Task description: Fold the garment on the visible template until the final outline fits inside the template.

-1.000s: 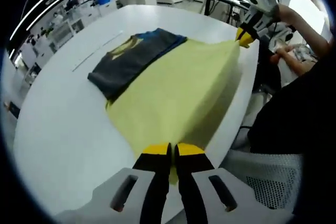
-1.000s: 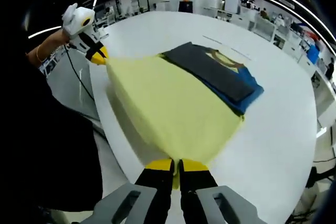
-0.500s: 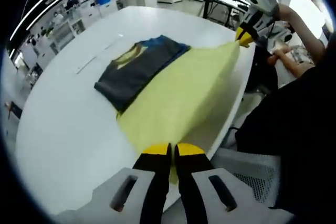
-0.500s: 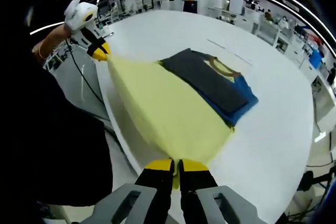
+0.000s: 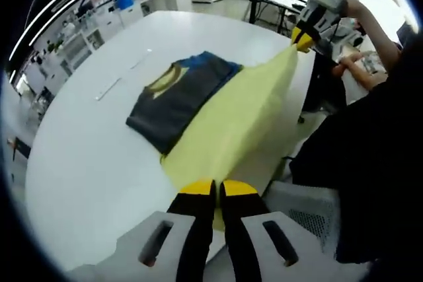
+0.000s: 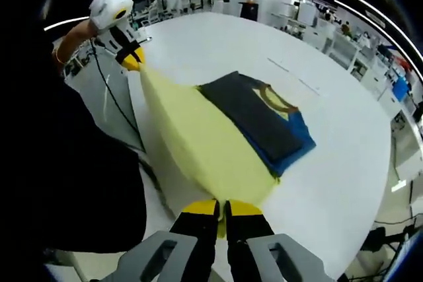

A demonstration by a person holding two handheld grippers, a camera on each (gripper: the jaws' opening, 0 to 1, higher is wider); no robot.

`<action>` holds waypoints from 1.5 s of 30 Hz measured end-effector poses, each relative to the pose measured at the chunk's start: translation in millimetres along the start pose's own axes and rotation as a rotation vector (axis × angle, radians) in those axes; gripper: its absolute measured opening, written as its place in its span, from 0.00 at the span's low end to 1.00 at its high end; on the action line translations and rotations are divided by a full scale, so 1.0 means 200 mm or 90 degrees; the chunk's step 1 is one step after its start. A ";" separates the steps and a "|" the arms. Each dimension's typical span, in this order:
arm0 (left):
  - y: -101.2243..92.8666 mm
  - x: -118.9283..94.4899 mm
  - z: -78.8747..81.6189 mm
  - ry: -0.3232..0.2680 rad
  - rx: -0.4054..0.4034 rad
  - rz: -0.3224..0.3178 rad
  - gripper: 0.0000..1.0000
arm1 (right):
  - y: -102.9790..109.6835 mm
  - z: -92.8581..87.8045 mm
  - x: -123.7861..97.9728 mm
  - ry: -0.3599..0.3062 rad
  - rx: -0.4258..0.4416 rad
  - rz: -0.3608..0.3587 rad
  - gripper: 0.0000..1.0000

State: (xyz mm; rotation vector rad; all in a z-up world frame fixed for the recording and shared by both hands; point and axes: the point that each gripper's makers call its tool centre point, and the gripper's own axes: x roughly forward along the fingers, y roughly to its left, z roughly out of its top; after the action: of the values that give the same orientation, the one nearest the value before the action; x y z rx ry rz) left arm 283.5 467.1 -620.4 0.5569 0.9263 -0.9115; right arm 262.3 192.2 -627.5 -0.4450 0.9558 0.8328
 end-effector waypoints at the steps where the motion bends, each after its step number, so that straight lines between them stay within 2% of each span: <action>1: 0.02 0.01 0.01 0.000 0.001 0.004 0.01 | -0.01 0.00 0.01 0.002 0.002 0.000 0.00; 5: 0.06 0.03 0.03 0.000 0.009 0.016 0.01 | -0.05 0.02 0.03 -0.003 0.000 -0.005 0.00; 12: 0.15 0.06 0.08 -0.002 0.028 0.041 0.01 | -0.13 0.10 0.05 -0.029 0.004 -0.030 0.00; 13: 0.17 0.06 0.09 0.000 0.044 0.047 0.01 | -0.14 0.11 0.05 -0.031 0.005 -0.033 0.00; 19: 0.22 0.10 0.13 0.001 0.048 0.059 0.01 | -0.22 0.14 0.09 -0.026 0.010 -0.048 0.00; 25: 0.32 0.12 0.19 -0.026 0.036 0.096 0.01 | -0.34 0.21 0.12 -0.046 0.020 -0.084 0.00; 30: 0.40 0.14 0.24 -0.037 0.064 0.123 0.01 | -0.41 0.27 0.15 -0.055 -0.011 -0.105 0.00; 34: 0.45 0.15 0.27 -0.055 0.061 0.137 0.01 | -0.48 0.29 0.17 -0.057 -0.018 -0.128 0.00; 38: 0.51 0.16 0.33 -0.084 0.061 0.157 0.01 | -0.54 0.31 0.18 -0.048 -0.067 -0.160 0.00; 41: 0.55 0.17 0.37 -0.104 0.063 0.174 0.01 | -0.58 0.33 0.19 -0.049 -0.069 -0.178 0.00; 45: 0.60 0.18 0.41 -0.103 0.073 0.183 0.01 | -0.64 0.37 0.20 -0.061 -0.065 -0.202 0.00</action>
State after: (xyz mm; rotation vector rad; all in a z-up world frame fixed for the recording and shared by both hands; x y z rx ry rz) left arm 431.7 453.4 -606.9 0.6849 0.6313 -0.7394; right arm 413.9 178.7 -625.4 -0.6206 0.7319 0.6102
